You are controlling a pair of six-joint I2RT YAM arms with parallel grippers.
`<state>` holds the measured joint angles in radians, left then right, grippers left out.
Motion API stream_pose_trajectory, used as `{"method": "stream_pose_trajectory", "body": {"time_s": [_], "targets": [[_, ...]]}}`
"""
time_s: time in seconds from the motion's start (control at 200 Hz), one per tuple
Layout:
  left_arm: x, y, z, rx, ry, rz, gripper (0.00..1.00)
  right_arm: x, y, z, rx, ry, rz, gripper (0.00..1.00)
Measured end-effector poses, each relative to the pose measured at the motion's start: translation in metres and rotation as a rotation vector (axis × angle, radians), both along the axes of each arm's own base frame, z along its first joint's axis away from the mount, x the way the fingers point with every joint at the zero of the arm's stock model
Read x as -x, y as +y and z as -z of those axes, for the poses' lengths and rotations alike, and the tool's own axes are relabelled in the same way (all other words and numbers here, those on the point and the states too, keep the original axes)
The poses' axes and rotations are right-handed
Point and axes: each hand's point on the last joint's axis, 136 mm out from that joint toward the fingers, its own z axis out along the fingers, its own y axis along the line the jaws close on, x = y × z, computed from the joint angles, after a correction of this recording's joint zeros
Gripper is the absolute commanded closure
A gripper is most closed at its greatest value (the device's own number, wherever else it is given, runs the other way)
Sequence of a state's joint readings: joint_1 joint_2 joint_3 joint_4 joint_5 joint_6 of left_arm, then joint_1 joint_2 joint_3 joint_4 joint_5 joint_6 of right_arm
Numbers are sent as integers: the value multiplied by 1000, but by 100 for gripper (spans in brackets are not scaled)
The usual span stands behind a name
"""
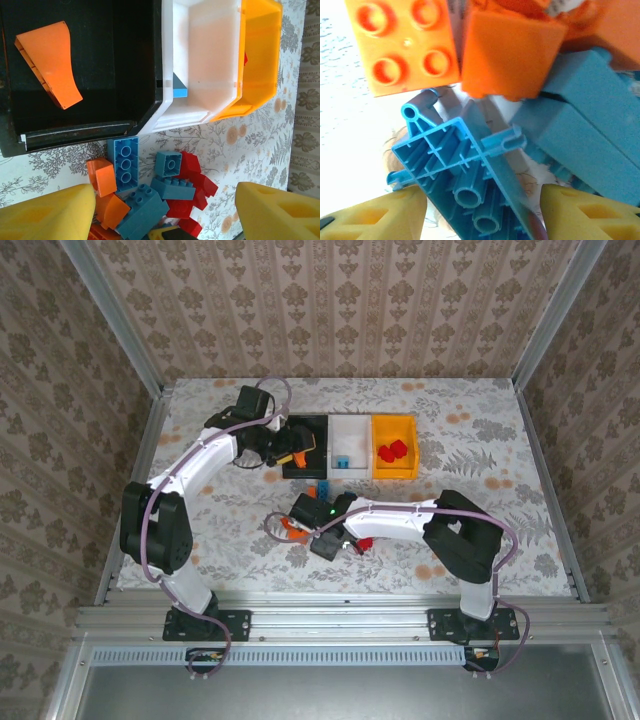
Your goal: Sort the legos into containers by color
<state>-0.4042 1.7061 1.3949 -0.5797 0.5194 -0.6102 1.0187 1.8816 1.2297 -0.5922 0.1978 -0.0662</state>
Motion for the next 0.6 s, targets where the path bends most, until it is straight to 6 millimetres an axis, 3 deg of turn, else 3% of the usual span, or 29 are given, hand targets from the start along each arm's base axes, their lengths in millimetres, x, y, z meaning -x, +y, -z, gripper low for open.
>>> {"method": "stream_pose_trajectory", "body": {"time_s": [0.18,0.325,0.6], "targets": [[0,-2,-2,11,-2,6,24,10,7,2,-45,75,-24,37],[1,-3,-2,16,1,10,24,15,10,3,-69,112,-29,48],[1,-3,-2,17,1,11,24,20,12,6,-89,139,-35,51]]}}
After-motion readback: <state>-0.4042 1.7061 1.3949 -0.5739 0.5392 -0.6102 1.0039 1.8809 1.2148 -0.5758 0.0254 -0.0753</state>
